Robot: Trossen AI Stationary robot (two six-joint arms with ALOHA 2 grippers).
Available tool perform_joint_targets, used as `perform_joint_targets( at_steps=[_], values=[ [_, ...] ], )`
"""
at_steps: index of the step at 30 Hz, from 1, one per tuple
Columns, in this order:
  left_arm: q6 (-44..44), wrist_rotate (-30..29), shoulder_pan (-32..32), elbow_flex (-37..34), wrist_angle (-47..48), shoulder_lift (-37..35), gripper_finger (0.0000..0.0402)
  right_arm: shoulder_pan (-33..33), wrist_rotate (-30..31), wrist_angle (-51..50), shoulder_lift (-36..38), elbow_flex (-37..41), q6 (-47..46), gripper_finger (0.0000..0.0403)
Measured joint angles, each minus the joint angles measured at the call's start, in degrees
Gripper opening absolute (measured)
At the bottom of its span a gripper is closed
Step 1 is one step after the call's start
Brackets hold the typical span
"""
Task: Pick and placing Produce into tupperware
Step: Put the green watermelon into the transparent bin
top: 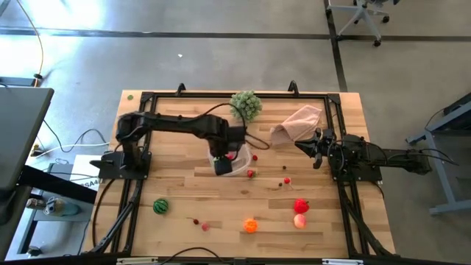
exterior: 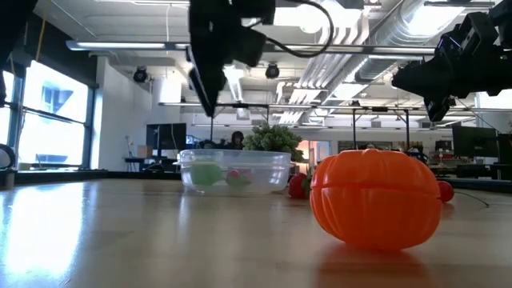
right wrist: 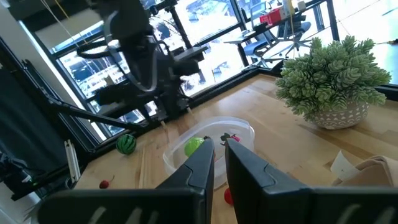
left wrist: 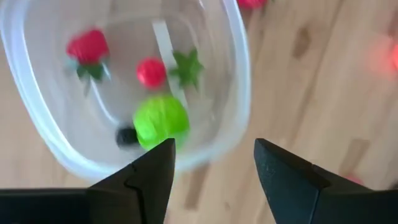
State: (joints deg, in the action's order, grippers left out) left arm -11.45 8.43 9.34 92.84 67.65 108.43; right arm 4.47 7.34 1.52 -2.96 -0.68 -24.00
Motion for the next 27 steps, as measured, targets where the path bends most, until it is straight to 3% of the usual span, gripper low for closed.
perform_joint_targets(
  at_steps=[6, 13, 16, 20, 27],
  values=[
    [-5.9, -3.3, -7.3, -5.9, 0.8, -6.7, 0.0184, 0.0, 0.0, 0.0, 0.0, 0.0, 0.0, 0.003],
    [-13.6, -9.2, -20.8, -22.3, -6.8, -18.1, 0.0178, 0.0, 0.0, 0.0, 0.0, 0.0, 0.0, 0.003],
    [-23.1, -12.5, -26.7, -28.8, -10.1, -21.8, 0.0179, 0.0, 0.0, 0.0, 0.0, 0.0, 0.0, 0.003],
    [-35.5, -12.7, -32.9, -34.0, -14.2, -24.1, 0.0177, 0.0, 0.0, 0.0, 0.0, 0.0, 0.0, 0.003],
    [-53.4, -13.4, -39.3, -35.2, -10.7, -25.3, 0.0177, 0.0, 0.0, 0.0, 0.0, 0.0, 0.0, 0.003]
  ],
)
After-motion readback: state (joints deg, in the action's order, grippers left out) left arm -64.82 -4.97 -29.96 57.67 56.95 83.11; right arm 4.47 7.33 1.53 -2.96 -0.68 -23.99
